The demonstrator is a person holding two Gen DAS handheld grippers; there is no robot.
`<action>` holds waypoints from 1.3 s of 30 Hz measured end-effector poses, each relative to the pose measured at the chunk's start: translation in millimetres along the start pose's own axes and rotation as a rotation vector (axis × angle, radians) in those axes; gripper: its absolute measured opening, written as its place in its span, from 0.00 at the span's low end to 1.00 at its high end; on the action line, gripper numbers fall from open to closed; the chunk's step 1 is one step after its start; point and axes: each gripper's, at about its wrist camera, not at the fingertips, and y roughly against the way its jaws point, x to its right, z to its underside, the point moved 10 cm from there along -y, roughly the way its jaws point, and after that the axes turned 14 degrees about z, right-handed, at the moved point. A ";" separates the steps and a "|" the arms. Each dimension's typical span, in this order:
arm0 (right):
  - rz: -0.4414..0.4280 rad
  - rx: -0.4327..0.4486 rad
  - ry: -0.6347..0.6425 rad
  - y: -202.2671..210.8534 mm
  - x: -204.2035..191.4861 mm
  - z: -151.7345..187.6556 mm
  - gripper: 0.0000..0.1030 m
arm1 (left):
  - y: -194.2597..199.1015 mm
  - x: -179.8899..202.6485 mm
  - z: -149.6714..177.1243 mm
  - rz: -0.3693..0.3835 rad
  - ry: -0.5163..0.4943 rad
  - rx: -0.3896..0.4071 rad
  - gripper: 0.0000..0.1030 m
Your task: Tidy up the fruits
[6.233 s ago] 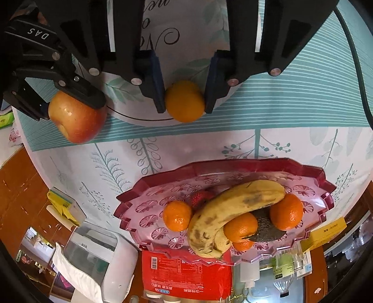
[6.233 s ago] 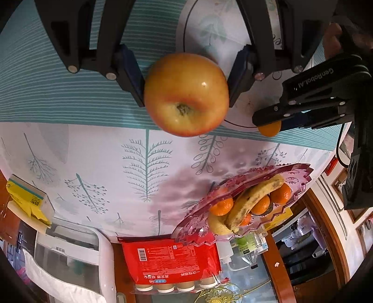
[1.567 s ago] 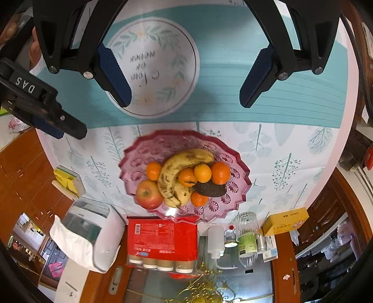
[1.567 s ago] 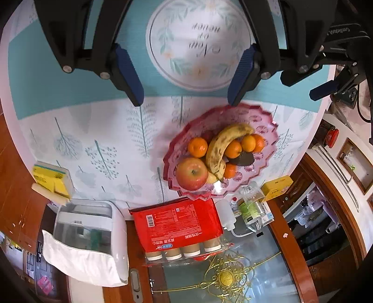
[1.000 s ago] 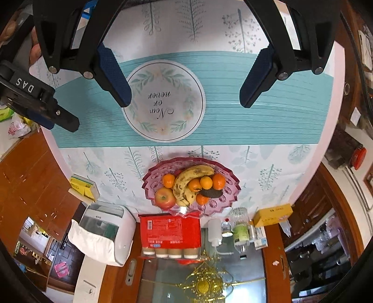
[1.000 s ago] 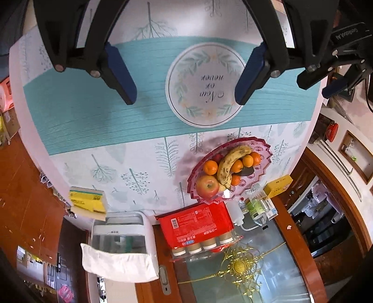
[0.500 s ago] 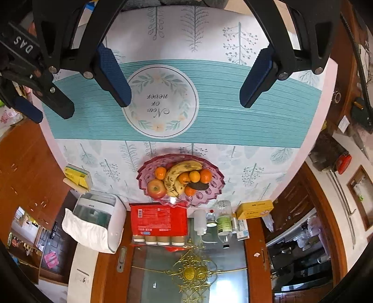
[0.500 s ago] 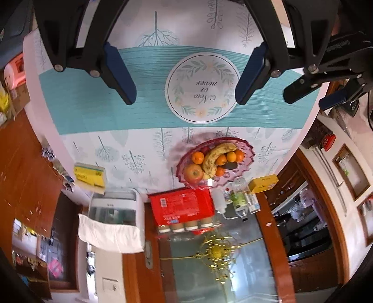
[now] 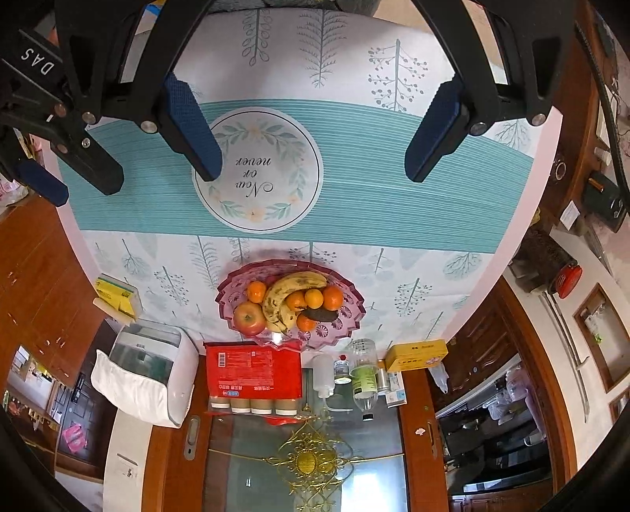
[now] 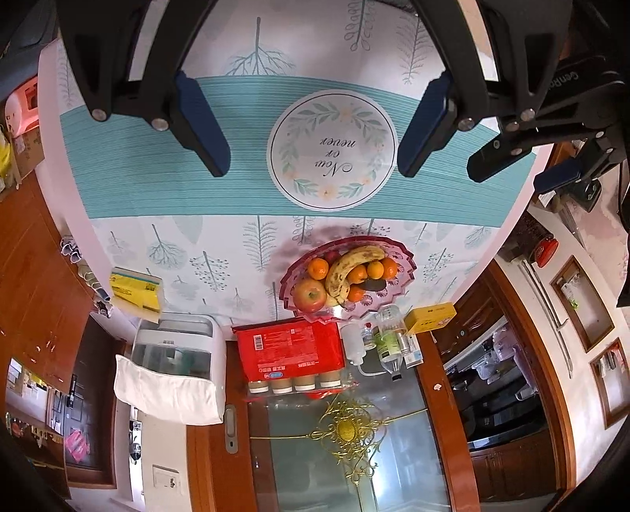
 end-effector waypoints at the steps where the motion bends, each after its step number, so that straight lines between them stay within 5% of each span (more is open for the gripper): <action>1: 0.000 0.000 0.000 -0.3 -0.1 -0.5 0.85 | 0.0 -0.1 -0.2 0.000 0.000 0.001 0.91; 39: -0.006 -0.005 -0.009 -4.3 4.1 -3.2 0.85 | -1.5 5.5 2.1 -0.001 0.007 0.000 0.91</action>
